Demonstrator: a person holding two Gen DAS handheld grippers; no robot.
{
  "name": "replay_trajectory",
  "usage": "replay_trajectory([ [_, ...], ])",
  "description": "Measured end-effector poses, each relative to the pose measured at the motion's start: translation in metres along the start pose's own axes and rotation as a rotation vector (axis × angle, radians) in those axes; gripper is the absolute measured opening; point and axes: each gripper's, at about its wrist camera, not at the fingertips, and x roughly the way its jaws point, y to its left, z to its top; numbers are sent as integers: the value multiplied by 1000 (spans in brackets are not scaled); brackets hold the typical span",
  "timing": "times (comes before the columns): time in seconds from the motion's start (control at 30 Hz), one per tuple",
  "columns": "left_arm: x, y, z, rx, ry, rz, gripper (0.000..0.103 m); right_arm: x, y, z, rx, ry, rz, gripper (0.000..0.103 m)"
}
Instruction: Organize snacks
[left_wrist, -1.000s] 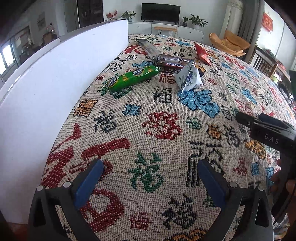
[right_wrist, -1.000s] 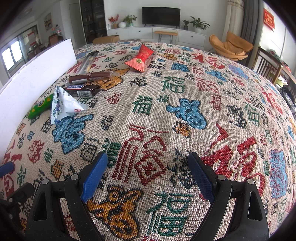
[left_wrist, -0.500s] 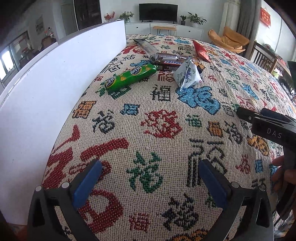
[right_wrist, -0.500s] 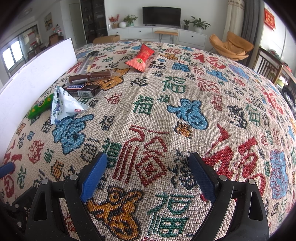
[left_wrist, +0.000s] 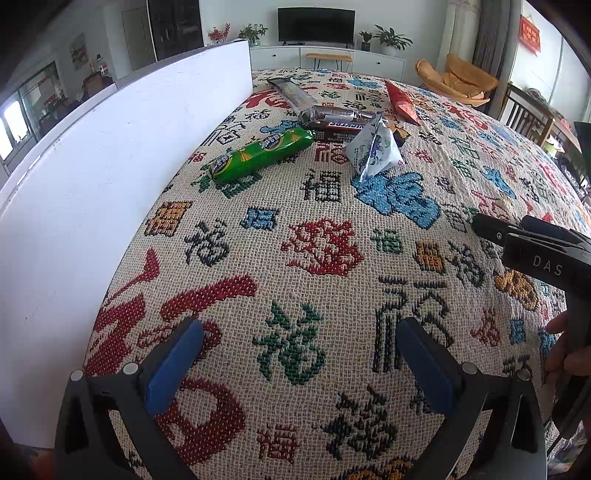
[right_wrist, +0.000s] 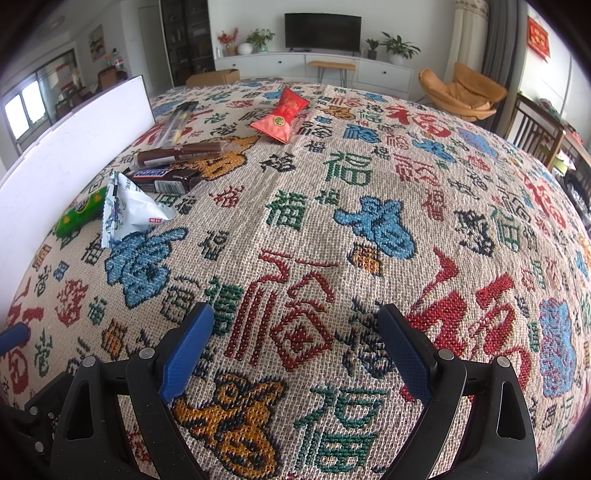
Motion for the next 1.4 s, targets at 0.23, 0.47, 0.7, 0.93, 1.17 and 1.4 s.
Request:
replay_trajectory([
  [0.23, 0, 0, 0, 0, 0, 0, 103, 0, 0, 0, 0, 0, 1, 93],
  [0.47, 0, 0, 0, 1, 0, 0, 103, 0, 0, 0, 1, 0, 1, 93],
  [0.7, 0, 0, 0, 1, -1, 0, 103, -1, 0, 0, 1, 0, 2, 93],
  [0.93, 0, 0, -1, 1, -1, 0, 103, 0, -1, 3, -3, 14, 13, 93],
  [1.17, -1, 0, 0, 0, -6, 1, 103, 3, 19, 46, 13, 33, 382, 91],
  [1.4, 0, 0, 0, 0, -7, 0, 103, 31, 86, 74, -167, 36, 403, 89],
])
